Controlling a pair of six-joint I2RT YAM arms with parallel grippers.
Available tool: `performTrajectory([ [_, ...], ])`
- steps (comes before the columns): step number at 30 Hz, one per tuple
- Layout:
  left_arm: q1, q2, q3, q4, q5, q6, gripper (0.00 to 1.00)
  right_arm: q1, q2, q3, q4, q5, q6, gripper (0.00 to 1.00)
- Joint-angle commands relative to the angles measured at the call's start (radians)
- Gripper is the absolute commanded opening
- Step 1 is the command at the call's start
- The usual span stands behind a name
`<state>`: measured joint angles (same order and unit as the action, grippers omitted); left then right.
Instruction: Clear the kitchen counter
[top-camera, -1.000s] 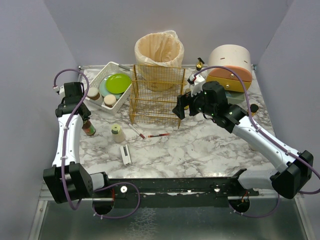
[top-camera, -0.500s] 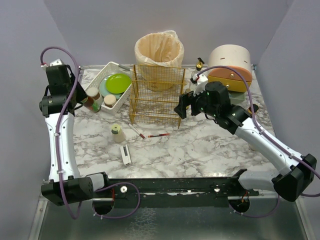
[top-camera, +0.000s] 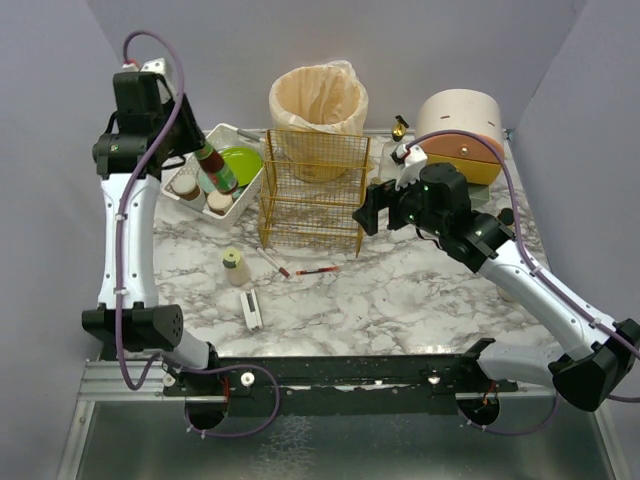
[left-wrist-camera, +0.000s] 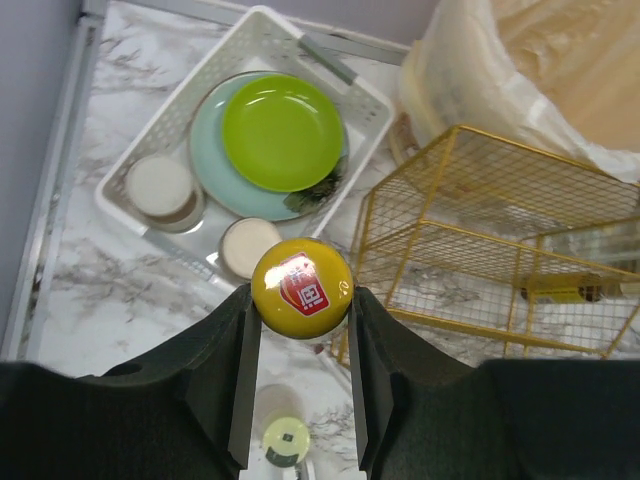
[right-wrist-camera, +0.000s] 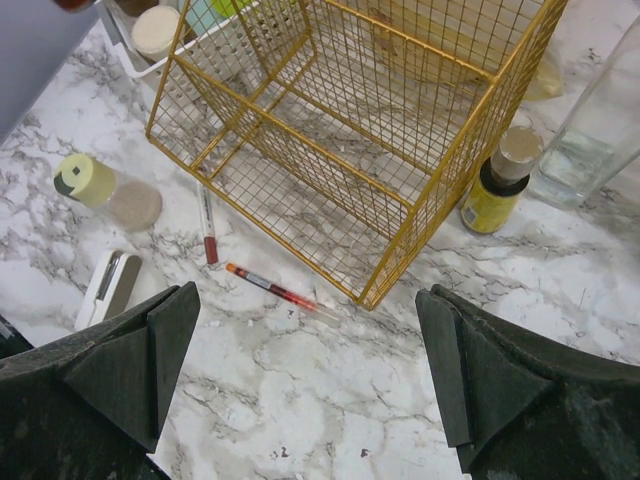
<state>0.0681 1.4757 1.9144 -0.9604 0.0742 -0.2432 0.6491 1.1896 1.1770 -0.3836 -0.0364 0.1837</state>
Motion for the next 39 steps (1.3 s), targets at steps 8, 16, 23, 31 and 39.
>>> performTrajectory([
  [8, -0.22, 0.175, 0.352, 0.086, 0.042, 0.009, 0.0, 0.006, -0.06, 0.022, -0.053, 0.065, 0.035, 1.0],
  [16, -0.256, 0.238, 0.386, 0.191, 0.066, -0.005, 0.0, 0.006, -0.054, 0.031, -0.062, 0.058, 0.045, 1.0],
  [23, -0.282, 0.293, 0.387, 0.261, 0.093, -0.036, 0.0, 0.006, -0.039, 0.044, -0.067, 0.043, 0.047, 1.0],
  [31, -0.322, 0.337, 0.393, 0.324, 0.079, -0.03, 0.0, 0.006, -0.047, 0.031, -0.072, 0.062, 0.04, 1.0],
  [39, -0.352, 0.374, 0.389, 0.357, 0.044, 0.001, 0.0, 0.006, -0.047, 0.019, -0.072, 0.069, 0.034, 1.0],
])
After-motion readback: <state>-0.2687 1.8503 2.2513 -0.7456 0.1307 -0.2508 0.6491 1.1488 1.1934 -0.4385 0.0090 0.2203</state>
